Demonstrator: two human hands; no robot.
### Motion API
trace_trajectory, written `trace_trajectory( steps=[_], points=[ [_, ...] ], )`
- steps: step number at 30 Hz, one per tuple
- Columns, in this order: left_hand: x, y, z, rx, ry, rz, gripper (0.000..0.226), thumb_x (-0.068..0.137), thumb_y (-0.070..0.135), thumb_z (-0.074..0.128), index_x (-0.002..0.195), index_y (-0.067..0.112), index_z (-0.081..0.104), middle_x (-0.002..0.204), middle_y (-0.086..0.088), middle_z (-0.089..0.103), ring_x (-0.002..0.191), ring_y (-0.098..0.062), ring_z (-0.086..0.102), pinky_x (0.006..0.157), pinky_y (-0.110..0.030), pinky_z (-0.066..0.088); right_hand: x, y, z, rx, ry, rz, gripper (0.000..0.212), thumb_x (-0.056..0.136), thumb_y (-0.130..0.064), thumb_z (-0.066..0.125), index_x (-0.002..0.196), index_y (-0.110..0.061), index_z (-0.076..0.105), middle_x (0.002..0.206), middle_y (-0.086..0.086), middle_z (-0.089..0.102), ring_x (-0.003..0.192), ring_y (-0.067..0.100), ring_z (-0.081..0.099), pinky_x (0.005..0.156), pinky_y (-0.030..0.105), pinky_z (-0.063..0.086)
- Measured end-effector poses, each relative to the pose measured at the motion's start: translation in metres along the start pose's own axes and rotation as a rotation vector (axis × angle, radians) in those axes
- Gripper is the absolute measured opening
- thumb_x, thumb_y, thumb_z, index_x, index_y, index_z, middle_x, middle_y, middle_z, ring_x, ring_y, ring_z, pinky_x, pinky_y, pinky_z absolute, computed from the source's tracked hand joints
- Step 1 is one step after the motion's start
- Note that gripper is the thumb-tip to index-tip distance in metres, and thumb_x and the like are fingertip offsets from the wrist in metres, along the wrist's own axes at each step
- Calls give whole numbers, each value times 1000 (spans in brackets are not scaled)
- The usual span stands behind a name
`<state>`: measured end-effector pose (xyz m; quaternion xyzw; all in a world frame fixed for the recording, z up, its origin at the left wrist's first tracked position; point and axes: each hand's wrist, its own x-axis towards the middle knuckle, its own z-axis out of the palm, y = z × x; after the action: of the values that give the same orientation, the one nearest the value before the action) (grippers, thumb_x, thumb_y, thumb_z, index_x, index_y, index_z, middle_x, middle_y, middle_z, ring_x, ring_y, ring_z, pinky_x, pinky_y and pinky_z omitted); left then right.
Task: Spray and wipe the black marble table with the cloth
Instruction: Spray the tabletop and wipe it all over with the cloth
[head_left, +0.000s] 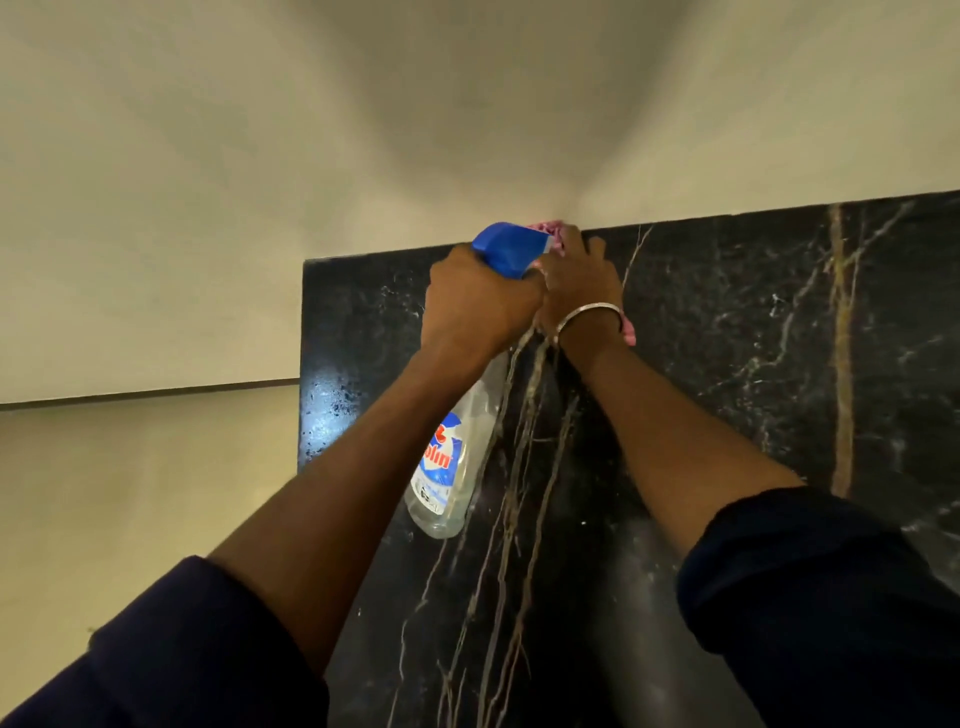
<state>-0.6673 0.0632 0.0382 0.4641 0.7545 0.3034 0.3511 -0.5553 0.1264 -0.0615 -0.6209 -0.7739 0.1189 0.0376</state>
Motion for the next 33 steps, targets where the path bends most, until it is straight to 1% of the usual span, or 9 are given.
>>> trace_trajectory(
  steps=[2, 5, 8, 11, 15, 21, 26, 29, 33],
  points=[
    [2, 2, -3, -8, -2, -10, 35, 79, 32, 68, 108, 16, 59, 83, 1, 65, 72, -10, 63, 72, -29, 57, 3, 20, 0, -57, -4, -15, 46, 91, -29, 52, 136, -21, 48, 143, 13, 38, 119, 38, 41, 90, 48, 45],
    [1, 6, -2, -24, 7, -22, 37, 78, 33, 68, 109, 14, 58, 89, -5, 67, 79, -18, 67, 77, -36, 59, 5, 64, -6, -104, 29, 77, 52, 89, -29, 54, 139, -22, 45, 143, 15, 38, 122, 43, 39, 88, 49, 46],
    [-3, 12, 6, -26, 8, -30, 32, 80, 30, 69, 106, 15, 58, 85, -4, 65, 77, -19, 66, 78, -40, 60, 0, 115, -18, -142, 61, 166, 52, 90, -28, 53, 141, -20, 43, 143, 17, 38, 123, 45, 38, 88, 50, 45],
    [-6, 18, 16, -15, 22, -37, 34, 80, 32, 69, 108, 14, 59, 86, -2, 65, 73, -13, 63, 76, -36, 60, -3, 164, -27, -136, 107, 229, 52, 90, -26, 53, 141, -16, 43, 144, 19, 38, 124, 47, 36, 93, 52, 41],
    [-11, 25, 32, -8, 29, -26, 35, 81, 32, 69, 110, 14, 59, 85, 0, 65, 73, -12, 62, 74, -32, 58, 0, 211, -34, -175, 136, 318, 53, 92, -31, 45, 141, -14, 43, 147, 24, 35, 132, 46, 33, 108, 52, 29],
    [-16, 27, 34, -35, 62, -35, 35, 78, 33, 70, 105, 13, 59, 81, -1, 63, 66, -11, 60, 66, -29, 56, 1, 245, -40, -131, 161, 547, 51, 93, -28, 47, 142, -14, 40, 151, 19, 28, 136, 50, 25, 101, 58, 35],
    [-17, 4, -5, -47, 78, -37, 17, 83, 25, 68, 82, 26, 51, 69, 4, 56, 61, -9, 56, 65, -27, 53, 8, 207, -28, -125, 167, 614, 59, 92, -31, 39, 146, -7, 34, 151, 24, 28, 137, 46, 26, 107, 54, 27],
    [-13, -17, -42, -51, 100, -24, 16, 84, 24, 68, 86, 25, 52, 70, 3, 56, 65, -11, 58, 67, -30, 54, 7, 137, -10, -104, 188, 539, 55, 93, -30, 41, 143, -8, 37, 150, 24, 29, 129, 47, 33, 101, 49, 35],
    [-7, -49, -92, -57, 155, 3, 18, 84, 27, 68, 94, 21, 54, 71, 5, 56, 64, -7, 56, 64, -22, 50, 3, 8, 16, -83, 141, 419, 52, 93, -33, 46, 141, -13, 40, 149, 18, 31, 124, 43, 38, 95, 46, 40]
  ],
)
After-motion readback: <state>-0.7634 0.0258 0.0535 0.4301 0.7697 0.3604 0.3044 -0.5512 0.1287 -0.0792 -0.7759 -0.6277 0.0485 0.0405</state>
